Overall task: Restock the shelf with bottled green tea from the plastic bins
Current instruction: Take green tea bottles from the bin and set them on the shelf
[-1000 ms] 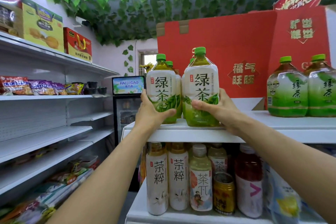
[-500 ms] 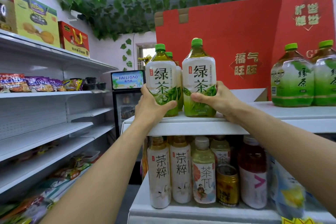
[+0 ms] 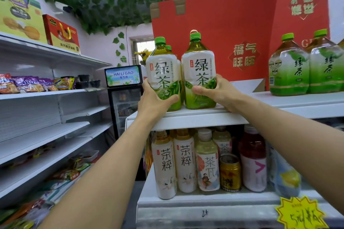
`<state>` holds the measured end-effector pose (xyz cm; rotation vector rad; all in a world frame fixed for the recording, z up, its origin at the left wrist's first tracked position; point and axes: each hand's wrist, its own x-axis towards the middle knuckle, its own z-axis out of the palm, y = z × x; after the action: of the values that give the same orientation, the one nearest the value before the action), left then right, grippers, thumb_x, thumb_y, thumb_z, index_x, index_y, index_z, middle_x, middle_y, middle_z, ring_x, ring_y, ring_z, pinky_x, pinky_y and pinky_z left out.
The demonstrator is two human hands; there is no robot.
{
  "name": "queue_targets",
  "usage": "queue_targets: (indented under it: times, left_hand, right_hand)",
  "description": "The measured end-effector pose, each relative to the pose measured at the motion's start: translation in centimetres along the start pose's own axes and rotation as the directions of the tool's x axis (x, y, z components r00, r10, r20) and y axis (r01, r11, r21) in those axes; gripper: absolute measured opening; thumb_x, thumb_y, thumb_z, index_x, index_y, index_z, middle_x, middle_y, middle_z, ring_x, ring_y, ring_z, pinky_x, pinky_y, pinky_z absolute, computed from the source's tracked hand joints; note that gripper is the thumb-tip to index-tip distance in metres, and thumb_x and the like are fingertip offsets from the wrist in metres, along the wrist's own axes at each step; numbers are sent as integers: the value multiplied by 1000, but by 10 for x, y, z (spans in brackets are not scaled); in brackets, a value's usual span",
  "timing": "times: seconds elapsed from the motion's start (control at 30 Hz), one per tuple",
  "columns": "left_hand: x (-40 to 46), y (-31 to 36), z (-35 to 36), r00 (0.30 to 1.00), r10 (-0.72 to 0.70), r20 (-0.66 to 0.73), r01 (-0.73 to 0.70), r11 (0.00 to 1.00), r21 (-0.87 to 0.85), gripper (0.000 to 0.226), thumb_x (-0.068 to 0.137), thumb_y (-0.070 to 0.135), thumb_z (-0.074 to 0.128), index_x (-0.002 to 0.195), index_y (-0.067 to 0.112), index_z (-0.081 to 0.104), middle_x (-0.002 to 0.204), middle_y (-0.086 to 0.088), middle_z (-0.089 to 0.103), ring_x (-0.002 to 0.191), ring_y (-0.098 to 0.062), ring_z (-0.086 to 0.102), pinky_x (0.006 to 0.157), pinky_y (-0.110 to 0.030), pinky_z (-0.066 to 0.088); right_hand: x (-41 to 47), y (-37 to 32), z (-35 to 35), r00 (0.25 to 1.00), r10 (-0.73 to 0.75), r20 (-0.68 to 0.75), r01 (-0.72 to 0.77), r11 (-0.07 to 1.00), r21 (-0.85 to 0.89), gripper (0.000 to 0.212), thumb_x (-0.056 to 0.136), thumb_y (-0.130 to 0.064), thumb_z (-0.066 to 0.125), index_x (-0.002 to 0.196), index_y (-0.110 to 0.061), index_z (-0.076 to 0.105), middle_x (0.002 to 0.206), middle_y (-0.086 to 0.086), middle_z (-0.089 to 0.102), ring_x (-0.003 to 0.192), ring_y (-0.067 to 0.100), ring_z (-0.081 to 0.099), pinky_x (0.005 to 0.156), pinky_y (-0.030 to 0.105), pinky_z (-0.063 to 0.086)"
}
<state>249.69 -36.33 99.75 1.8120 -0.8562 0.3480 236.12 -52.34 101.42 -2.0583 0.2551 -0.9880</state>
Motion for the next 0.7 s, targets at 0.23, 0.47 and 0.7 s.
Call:
queue_targets:
  times: [0.23,0.47,0.7]
  left_hand:
    - [-39,-3,8,998,68,8,-66,924,377,109,92,62,54,157,10,-16,167,-16,6,153,-31,11,124,-47,10]
    - [-165,4,30,947,307,95,-321,881,346,91,94,60,52,160,21,2,168,1,8,155,-17,-3,125,-41,-5]
    - [-285,52,94,900,385,206,-425,880,212,74,91,57,55,153,22,35,151,3,45,138,-17,40,112,-40,36]
  right_hand:
    - [-60,0,20,983,-120,-140,31,856,-516,80,88,-40,63,150,-16,20,141,10,35,132,27,34,108,43,36]
    - [-169,20,-20,957,-289,-33,171,649,-741,68,89,-38,65,147,-15,38,149,11,37,130,33,41,107,43,36]
    - [-315,58,-107,968,-215,-132,25,604,-797,63,88,-38,68,142,-14,45,134,6,50,113,30,56,78,39,53]
